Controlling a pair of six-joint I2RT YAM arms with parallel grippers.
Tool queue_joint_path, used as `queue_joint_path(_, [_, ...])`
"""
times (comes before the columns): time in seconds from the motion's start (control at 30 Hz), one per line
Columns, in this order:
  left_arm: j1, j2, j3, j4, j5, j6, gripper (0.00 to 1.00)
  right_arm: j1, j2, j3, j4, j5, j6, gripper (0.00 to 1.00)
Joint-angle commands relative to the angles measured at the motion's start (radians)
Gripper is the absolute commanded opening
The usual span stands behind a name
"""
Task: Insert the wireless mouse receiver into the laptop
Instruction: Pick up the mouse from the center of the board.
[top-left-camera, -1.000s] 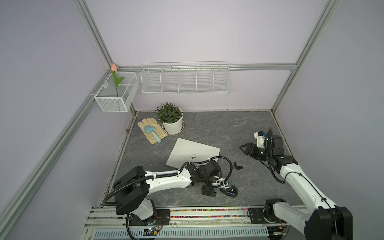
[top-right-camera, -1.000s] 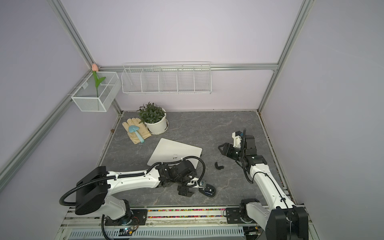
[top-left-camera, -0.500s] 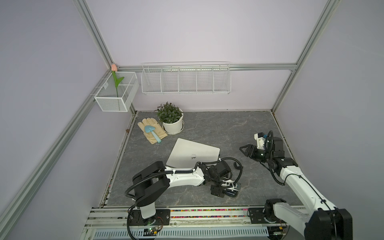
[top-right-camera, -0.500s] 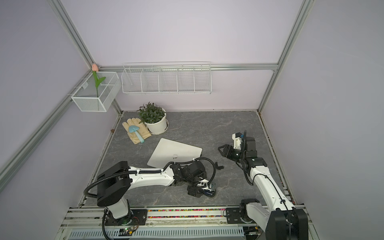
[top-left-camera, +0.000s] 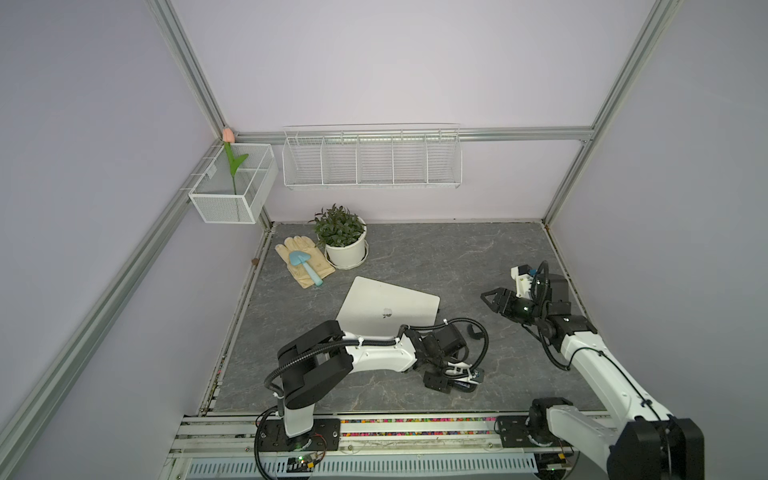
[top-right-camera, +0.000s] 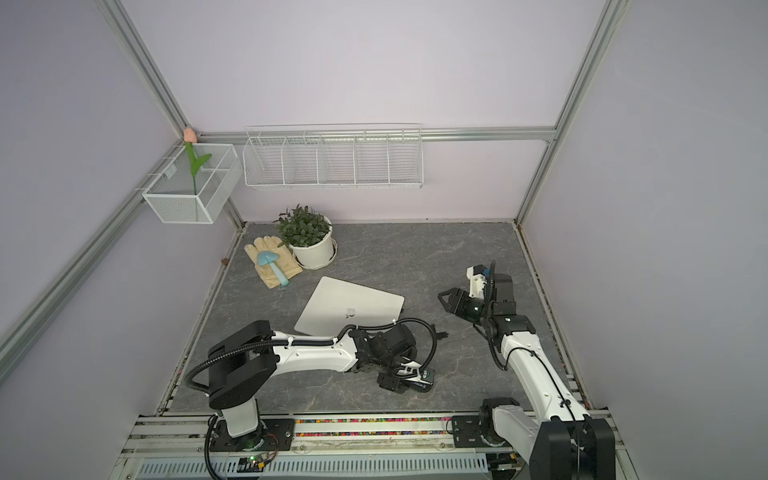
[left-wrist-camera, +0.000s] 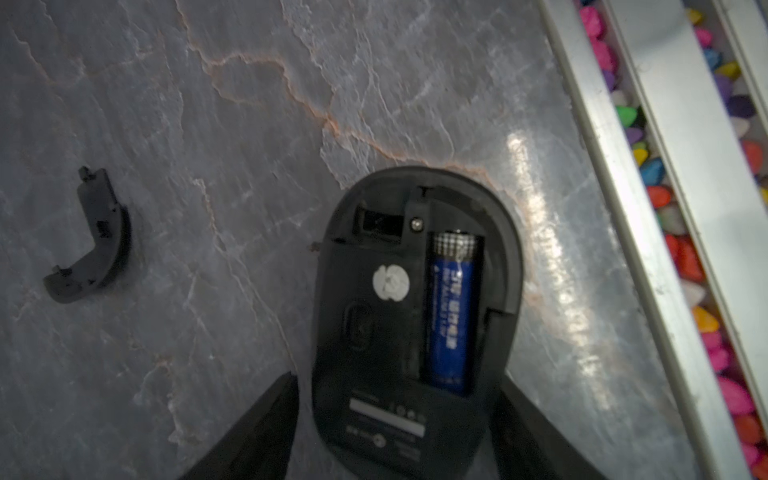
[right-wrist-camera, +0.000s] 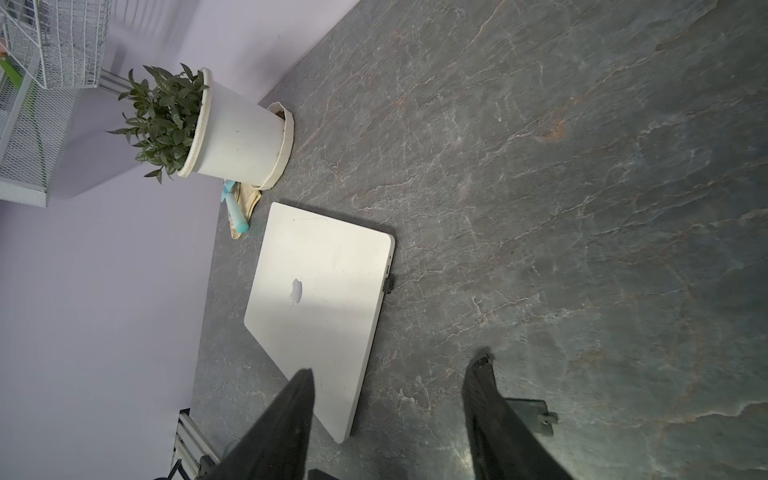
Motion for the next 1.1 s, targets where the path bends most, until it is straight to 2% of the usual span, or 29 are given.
queue_joint_path(0.0, [-0.008, 0.019, 0.016, -0.003, 0.021, -0.011, 0.67, -0.007, -0.022, -0.017, 0.015, 0.003, -0.003, 0.61])
queue_joint_path(0.1, [-0.009, 0.021, 0.004, 0.014, 0.023, -0.027, 0.65, -0.009, -0.031, -0.021, 0.013, 0.009, -0.005, 0.61])
queue_joint_path(0.33, [-0.013, 0.034, 0.024, 0.013, 0.036, -0.046, 0.7, -0.011, -0.04, -0.027, 0.013, 0.012, -0.007, 0.61])
queue_joint_path(0.53, [-0.014, 0.043, 0.037, 0.003, 0.046, -0.066, 0.68, -0.013, -0.053, -0.029, 0.01, 0.016, -0.011, 0.61])
queue_joint_path(0.67, [-0.014, 0.05, 0.041, -0.007, 0.051, -0.075, 0.58, -0.014, -0.065, -0.029, 0.001, 0.025, -0.02, 0.61])
queue_joint_path(0.8, [-0.014, 0.056, 0.046, -0.005, 0.039, -0.1, 0.33, -0.015, -0.08, -0.033, -0.004, 0.032, -0.024, 0.61])
queue_joint_path(0.97, [-0.014, 0.023, 0.021, 0.034, -0.03, -0.154, 0.29, -0.015, -0.069, -0.033, -0.013, 0.031, -0.033, 0.61])
queue_joint_path(1.07, [-0.003, -0.054, -0.003, 0.02, -0.053, -0.166, 0.25, 0.002, -0.044, -0.004, -0.075, 0.066, -0.067, 0.6])
